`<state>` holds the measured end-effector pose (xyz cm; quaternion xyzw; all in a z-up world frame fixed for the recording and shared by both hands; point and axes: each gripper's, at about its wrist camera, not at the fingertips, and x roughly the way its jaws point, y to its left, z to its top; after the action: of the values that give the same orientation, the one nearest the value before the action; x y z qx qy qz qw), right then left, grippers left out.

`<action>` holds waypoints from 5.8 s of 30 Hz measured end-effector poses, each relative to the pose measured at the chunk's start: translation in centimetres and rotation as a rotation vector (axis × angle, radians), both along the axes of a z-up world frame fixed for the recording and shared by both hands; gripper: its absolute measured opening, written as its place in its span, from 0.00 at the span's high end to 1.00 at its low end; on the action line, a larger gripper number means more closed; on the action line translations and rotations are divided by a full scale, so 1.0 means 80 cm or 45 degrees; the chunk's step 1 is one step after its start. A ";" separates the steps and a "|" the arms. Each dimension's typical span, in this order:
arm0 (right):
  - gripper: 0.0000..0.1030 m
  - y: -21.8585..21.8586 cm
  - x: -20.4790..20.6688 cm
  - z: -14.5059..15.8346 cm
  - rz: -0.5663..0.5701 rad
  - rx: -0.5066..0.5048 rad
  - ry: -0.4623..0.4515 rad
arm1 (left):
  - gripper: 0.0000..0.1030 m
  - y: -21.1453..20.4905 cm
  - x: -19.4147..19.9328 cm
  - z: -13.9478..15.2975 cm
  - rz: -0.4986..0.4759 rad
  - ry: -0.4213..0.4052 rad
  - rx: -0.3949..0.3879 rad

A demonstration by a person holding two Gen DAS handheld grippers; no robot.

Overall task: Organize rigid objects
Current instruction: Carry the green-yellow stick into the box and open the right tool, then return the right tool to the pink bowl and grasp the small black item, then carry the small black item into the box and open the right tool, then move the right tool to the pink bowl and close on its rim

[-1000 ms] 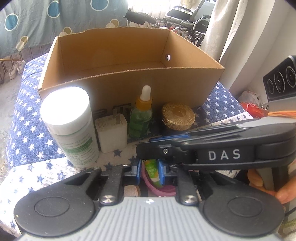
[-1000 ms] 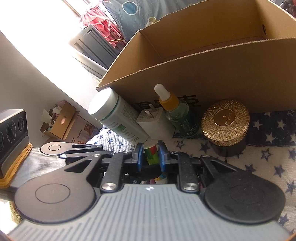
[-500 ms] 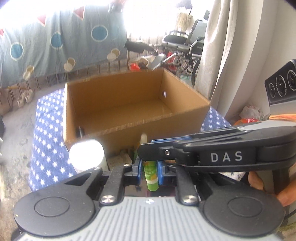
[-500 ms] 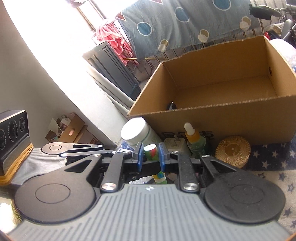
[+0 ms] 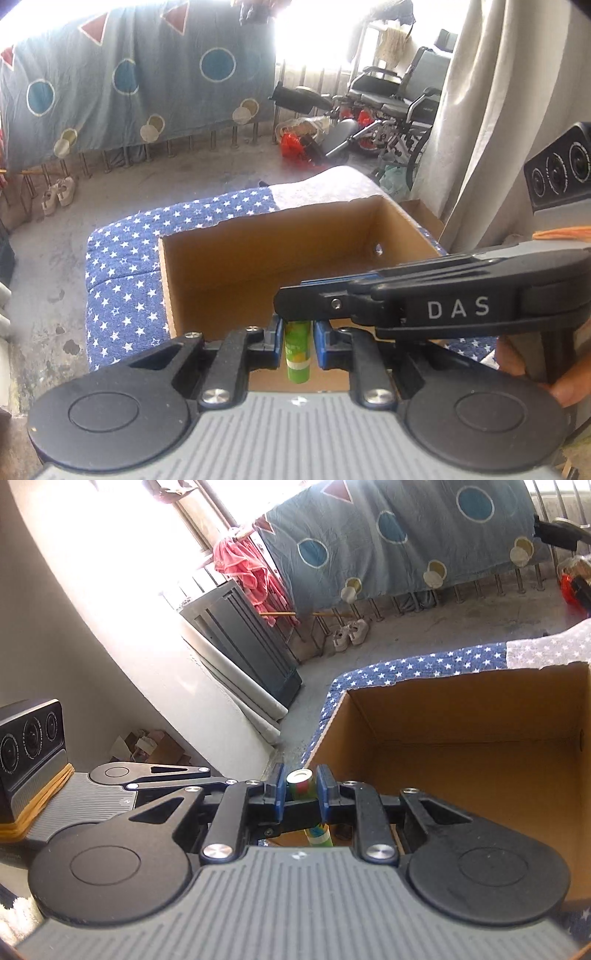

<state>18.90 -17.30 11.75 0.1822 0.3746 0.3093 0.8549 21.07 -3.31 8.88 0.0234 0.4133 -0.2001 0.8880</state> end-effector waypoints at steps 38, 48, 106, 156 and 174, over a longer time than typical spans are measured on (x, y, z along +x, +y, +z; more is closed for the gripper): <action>0.72 -0.130 -0.063 -0.044 -0.133 0.283 0.175 | 0.52 -0.003 -0.107 -0.008 -0.148 -0.011 -0.034; 0.71 -0.122 -0.168 -0.175 -0.304 0.196 0.328 | 0.53 -0.085 -0.147 -0.122 -0.310 0.090 0.252; 0.82 -0.035 0.018 -0.033 0.006 0.206 0.167 | 0.79 -0.071 0.001 -0.014 -0.192 -0.077 0.432; 0.74 -0.113 -0.200 -0.184 -0.274 0.046 0.323 | 0.45 -0.045 -0.195 -0.123 -0.243 0.304 0.128; 0.82 -0.064 -0.165 -0.205 -0.168 -0.091 0.339 | 0.46 -0.073 -0.186 -0.156 -0.209 0.301 0.163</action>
<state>5.70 -22.46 -4.65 0.2154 0.4827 0.2122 0.8219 6.16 -9.13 -3.62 0.0901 0.5236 -0.2467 0.8104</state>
